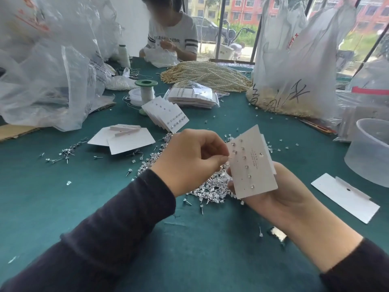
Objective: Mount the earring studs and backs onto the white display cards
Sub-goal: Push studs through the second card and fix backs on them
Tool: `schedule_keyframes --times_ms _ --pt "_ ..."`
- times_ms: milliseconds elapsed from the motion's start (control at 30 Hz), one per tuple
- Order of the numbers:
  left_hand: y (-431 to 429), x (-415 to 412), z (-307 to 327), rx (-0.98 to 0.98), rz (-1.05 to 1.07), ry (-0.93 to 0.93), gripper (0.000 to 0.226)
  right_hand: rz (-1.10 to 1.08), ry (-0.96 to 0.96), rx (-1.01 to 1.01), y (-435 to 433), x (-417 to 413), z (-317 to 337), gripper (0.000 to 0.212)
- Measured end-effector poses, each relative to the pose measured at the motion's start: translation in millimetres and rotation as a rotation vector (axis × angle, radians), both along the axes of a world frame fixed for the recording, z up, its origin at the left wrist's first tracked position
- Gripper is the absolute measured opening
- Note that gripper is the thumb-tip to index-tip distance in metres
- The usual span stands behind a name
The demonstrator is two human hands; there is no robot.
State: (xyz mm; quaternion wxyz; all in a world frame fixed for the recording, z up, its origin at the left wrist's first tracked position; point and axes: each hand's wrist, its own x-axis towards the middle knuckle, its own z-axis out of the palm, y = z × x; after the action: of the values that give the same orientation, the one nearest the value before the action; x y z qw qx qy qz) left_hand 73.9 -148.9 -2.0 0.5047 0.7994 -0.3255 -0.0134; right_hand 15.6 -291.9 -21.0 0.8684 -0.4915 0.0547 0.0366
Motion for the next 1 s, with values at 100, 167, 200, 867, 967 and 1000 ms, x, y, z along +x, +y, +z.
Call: schedule_keyframes --times_ms 100,167,200,867,967,1000 --pt "1.3 -2.4 2.5 -0.060 -0.036 0.071 0.011 -0.054 0.005 -0.027 -1.9 0.7 -1.4 0.025" --pt "1.9 -3.7 3.6 -0.100 -0.061 0.106 0.010 -0.055 0.000 -0.031 -2.2 0.8 -1.9 0.029" --pt "1.6 -4.3 3.8 -0.109 -0.060 0.095 0.010 -0.048 -0.012 -0.031 -1.9 0.7 -1.8 0.030" --pt "-3.5 -6.3 -2.3 -0.048 0.113 -0.178 0.009 -0.074 0.034 0.014 -0.2 3.7 -5.5 0.034" --pt "-3.5 -6.0 -3.2 0.002 0.110 -0.236 0.009 -0.089 0.067 0.014 0.1 4.2 -5.6 0.031" --pt "-3.9 -6.4 -3.5 0.015 0.107 -0.256 0.010 -0.096 0.083 -0.002 0.7 4.3 -5.9 0.030"
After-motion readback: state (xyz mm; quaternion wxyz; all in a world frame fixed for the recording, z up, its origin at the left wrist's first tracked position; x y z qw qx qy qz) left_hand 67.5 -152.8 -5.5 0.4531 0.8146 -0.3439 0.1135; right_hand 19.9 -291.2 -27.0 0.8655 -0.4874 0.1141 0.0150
